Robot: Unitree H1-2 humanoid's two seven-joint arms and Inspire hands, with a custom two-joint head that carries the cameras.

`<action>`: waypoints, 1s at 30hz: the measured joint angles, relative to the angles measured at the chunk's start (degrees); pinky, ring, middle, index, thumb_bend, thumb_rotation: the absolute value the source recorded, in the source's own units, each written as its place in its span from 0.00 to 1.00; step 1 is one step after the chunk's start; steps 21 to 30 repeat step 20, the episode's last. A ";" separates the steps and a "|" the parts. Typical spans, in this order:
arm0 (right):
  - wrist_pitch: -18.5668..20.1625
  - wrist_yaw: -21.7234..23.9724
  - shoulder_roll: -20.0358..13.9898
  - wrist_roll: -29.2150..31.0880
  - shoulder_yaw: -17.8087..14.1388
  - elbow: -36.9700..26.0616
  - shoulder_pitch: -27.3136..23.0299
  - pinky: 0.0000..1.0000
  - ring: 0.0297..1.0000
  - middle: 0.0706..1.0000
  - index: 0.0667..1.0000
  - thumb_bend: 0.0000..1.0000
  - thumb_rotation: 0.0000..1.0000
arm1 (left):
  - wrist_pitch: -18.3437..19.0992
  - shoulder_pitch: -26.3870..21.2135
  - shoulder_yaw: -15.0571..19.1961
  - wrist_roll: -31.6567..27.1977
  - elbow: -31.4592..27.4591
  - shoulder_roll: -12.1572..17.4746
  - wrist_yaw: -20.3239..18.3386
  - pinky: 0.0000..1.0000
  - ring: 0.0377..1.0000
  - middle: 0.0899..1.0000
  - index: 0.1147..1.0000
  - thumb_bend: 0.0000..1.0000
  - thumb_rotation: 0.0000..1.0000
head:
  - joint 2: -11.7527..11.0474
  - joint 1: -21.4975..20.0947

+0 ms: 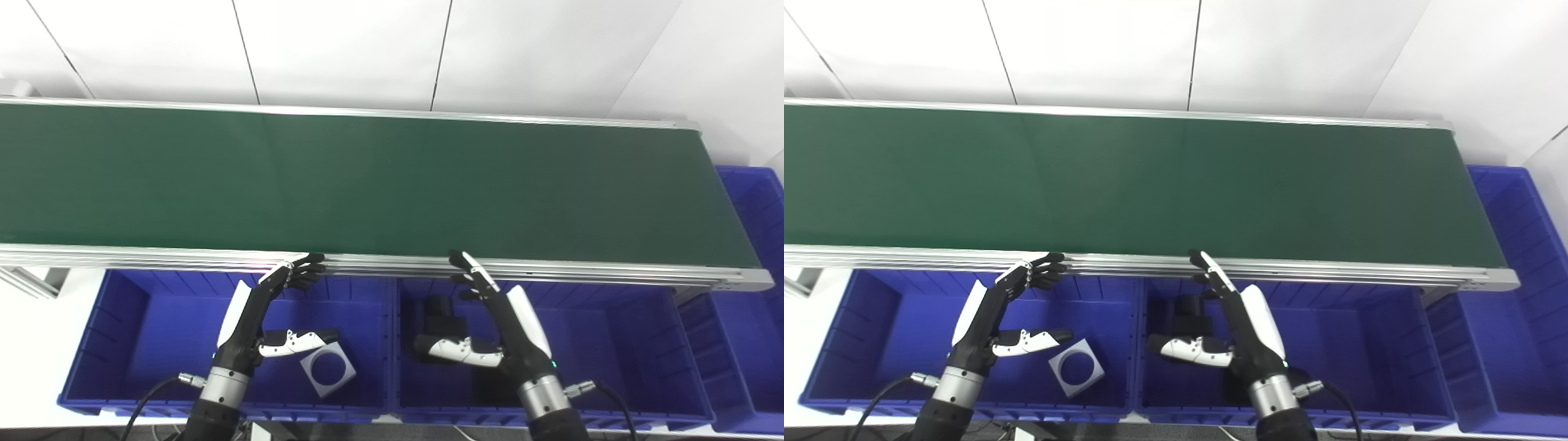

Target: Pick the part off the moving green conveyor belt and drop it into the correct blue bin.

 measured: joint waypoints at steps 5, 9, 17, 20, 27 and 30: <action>-0.19 1.22 0.05 7.35 -0.09 0.52 1.49 0.77 0.84 0.87 0.94 0.85 0.39 | 0.00 0.74 0.75 0.00 -0.02 -0.67 -1.09 0.64 0.68 0.71 0.75 0.87 0.46 | -0.18 1.23; -0.22 1.57 -0.34 8.95 -0.12 1.10 1.65 0.79 0.84 0.86 0.95 0.87 0.39 | 0.00 0.96 1.10 0.02 -0.12 -1.13 -1.95 0.63 0.68 0.71 0.75 0.87 0.45 | -0.35 1.49; -0.21 1.72 -1.00 9.01 -0.25 1.38 1.33 0.78 0.82 0.86 0.94 0.87 0.36 | 0.00 0.96 1.37 0.07 -0.12 -1.20 -2.20 0.63 0.68 0.71 0.75 0.86 0.45 | -0.35 1.93; -0.21 1.56 -0.99 9.02 -0.43 1.40 1.32 0.78 0.82 0.86 0.94 0.86 0.35 | 0.00 0.96 1.38 0.07 -0.12 -1.35 -2.23 0.63 0.68 0.72 0.75 0.86 0.45 | -0.44 2.20; -0.21 1.56 -0.99 9.02 -0.43 1.40 1.32 0.78 0.82 0.86 0.94 0.86 0.35 | 0.00 0.96 1.38 0.07 -0.12 -1.35 -2.23 0.63 0.68 0.72 0.75 0.86 0.45 | -0.44 2.20; -0.21 1.56 -0.99 9.02 -0.43 1.40 1.32 0.78 0.82 0.86 0.94 0.86 0.35 | 0.00 0.96 1.38 0.07 -0.12 -1.35 -2.23 0.63 0.68 0.72 0.75 0.86 0.45 | -0.44 2.20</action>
